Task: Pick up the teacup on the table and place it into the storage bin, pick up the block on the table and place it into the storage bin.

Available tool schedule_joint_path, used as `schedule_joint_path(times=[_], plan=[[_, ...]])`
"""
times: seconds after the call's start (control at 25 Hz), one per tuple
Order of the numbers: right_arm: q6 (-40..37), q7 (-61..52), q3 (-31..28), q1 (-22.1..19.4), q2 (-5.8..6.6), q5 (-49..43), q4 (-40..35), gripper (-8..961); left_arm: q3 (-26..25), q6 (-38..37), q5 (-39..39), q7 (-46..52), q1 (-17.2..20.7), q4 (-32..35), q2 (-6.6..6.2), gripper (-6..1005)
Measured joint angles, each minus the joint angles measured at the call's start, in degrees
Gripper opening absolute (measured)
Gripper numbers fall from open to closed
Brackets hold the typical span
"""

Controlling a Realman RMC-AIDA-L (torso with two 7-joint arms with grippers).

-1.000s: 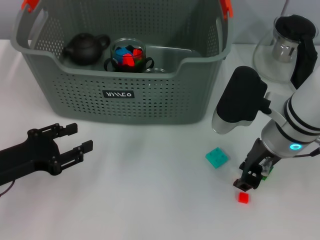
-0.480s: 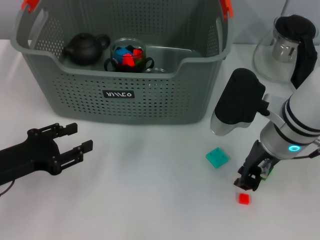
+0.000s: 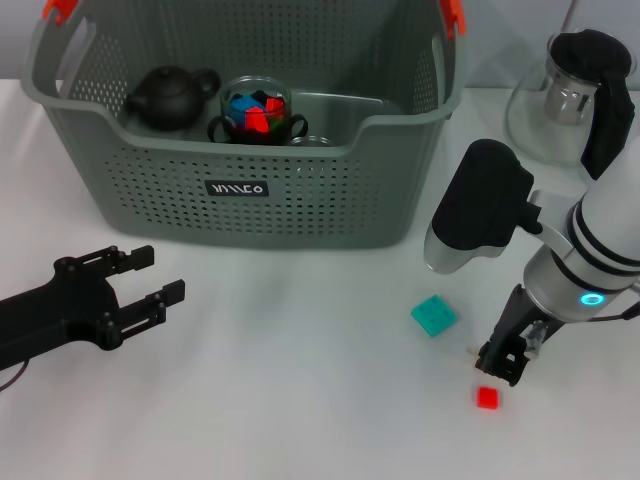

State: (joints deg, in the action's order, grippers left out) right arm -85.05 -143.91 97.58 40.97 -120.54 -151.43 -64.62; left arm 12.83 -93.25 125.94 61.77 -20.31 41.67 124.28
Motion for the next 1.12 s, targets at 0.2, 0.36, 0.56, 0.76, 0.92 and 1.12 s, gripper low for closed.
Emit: schedule_joint_path(times=[0.2, 0.36, 0.56, 0.76, 0.92, 1.12], plan=[[-0.57, -0.32, -0.4, -0.22, 0.1, 0.0, -1.05, 58, 0.0, 0.0, 0.06, 0.0, 0.0, 0.0, 0.0, 614], [-0.81, -0.28, -0.8, -0.22, 0.12, 0.0, -1.36, 17, 0.0, 0.0, 0.08, -0.04, 0.08, -0.01, 0.0, 614], [-1.02, -0.31, -0.84, -0.51, 0.13, 0.01, -2.71, 3, 0.0, 0.0, 0.09, -0.13, 0.37, -0.02, 0.0, 613], [-2.33, -0.21, -2.32, -1.37, 0.15, 0.9, -6.26, 0, -0.11, 0.0, 0.09, -0.29, 0.56, 0.04, 0.0, 613], [-4.6, 2.67, -8.51, -2.46, 0.27, 6.35, -9.01, 0, -0.35, 0.01, 0.09, -0.33, 0.66, 0.07, 0.0, 613], [-11.5, 11.24, -24.2, -3.22, 0.36, 18.25, -9.93, 0, -0.44, -0.06, 0.09, -0.34, 0.66, 0.08, 0.0, 614]])
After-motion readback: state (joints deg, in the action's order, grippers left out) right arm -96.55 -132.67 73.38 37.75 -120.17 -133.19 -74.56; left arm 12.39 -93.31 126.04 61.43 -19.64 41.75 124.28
